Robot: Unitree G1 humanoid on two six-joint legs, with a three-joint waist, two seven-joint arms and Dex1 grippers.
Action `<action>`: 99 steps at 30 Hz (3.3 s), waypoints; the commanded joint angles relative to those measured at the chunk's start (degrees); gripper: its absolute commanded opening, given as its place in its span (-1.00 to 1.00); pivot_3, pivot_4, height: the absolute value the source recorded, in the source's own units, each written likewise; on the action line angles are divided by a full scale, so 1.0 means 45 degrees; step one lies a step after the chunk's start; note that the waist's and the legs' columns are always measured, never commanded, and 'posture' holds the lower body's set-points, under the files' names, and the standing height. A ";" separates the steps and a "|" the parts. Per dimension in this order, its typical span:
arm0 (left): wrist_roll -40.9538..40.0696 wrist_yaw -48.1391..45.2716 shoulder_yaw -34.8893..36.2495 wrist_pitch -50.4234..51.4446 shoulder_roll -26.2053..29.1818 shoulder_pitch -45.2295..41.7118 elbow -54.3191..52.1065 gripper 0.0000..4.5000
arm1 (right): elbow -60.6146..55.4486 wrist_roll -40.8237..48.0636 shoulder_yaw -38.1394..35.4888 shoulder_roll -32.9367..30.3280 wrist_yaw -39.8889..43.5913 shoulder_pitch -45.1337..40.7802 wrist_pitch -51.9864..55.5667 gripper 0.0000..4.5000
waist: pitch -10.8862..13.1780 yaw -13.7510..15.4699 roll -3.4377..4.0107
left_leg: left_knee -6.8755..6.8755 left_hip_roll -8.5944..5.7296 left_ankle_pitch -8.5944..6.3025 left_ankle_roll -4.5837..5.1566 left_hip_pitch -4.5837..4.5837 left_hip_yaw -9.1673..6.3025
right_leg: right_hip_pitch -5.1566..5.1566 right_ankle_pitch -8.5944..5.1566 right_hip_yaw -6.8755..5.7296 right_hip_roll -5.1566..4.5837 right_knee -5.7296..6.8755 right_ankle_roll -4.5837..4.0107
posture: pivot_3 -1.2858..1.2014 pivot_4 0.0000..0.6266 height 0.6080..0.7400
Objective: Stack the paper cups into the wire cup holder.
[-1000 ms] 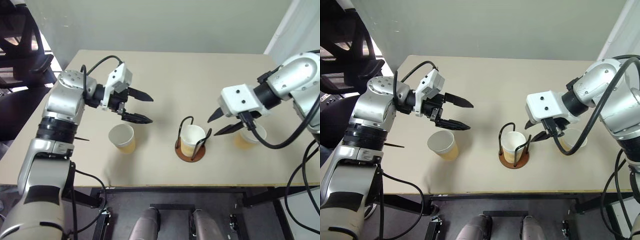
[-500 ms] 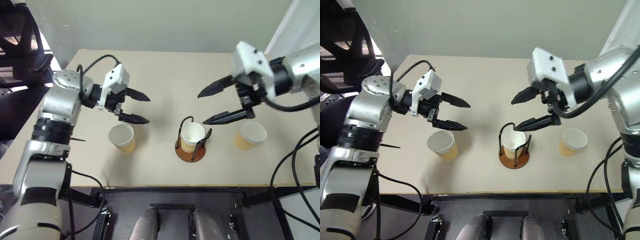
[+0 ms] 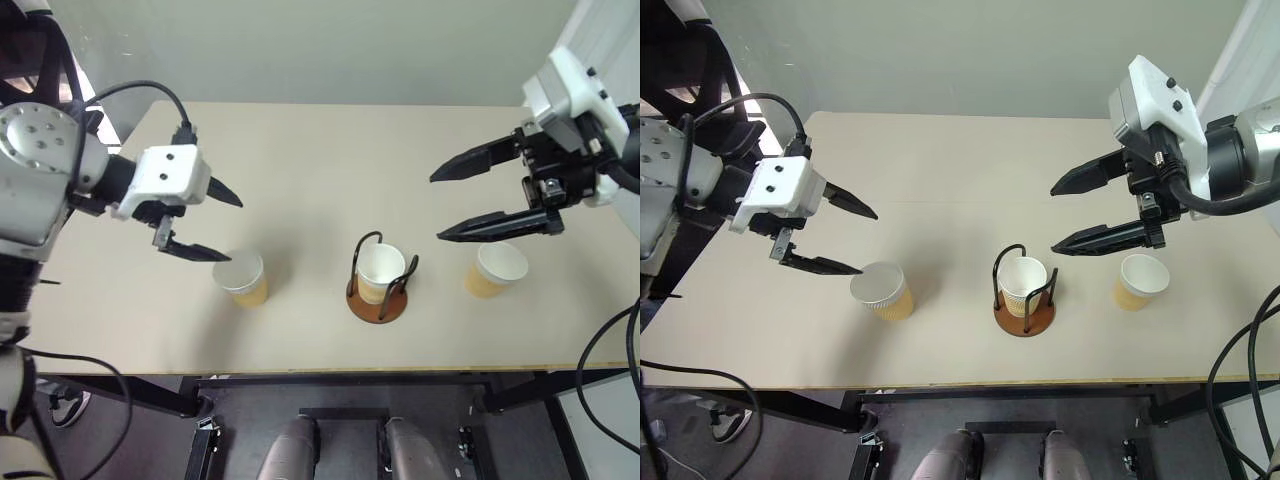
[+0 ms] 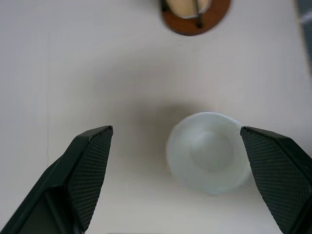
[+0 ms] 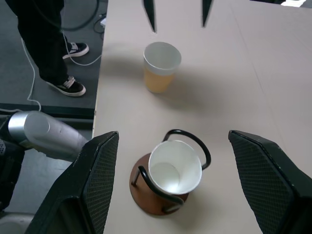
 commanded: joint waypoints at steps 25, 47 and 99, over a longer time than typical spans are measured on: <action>0.1404 -0.0447 -0.0204 -0.0651 0.0341 0.2363 -0.0884 1.00 | 0.0032 0.2151 -0.0540 -0.0717 0.0847 -0.0363 0.0362 0.61 | -0.0004 -0.0024 -0.0006 | -0.0135 0.0036 0.0055 -0.0072 0.0006 0.0006 | -0.0074 -0.0026 -0.0023 0.0006 0.0035 -0.0070 | 0.03 -0.52 1.00; 0.3285 -0.0447 -0.0146 -0.2174 -0.1774 0.2077 0.1026 -0.53 | -0.0087 0.1926 -0.1493 -0.0686 -0.0090 0.1609 -0.1609 0.63 | -0.0011 -0.0020 -0.0017 | -0.0127 0.0035 0.0090 -0.0073 0.0015 0.0006 | -0.0095 -0.0021 -0.0024 0.0003 0.0123 -0.0103 | 0.03 -0.52 1.00; -0.2352 -0.0447 -0.6913 -0.4550 -0.6946 -0.8594 0.5424 -0.98 | 0.1433 0.1712 -0.1121 -0.2898 0.2295 0.1460 -0.2345 0.63 | -0.0004 0.0185 -0.0009 | 0.0146 -0.0069 -0.0021 0.0084 -0.0158 0.0012 | -0.0010 -0.0013 -0.0027 -0.0085 -0.0023 0.0249 | 0.03 -0.52 1.00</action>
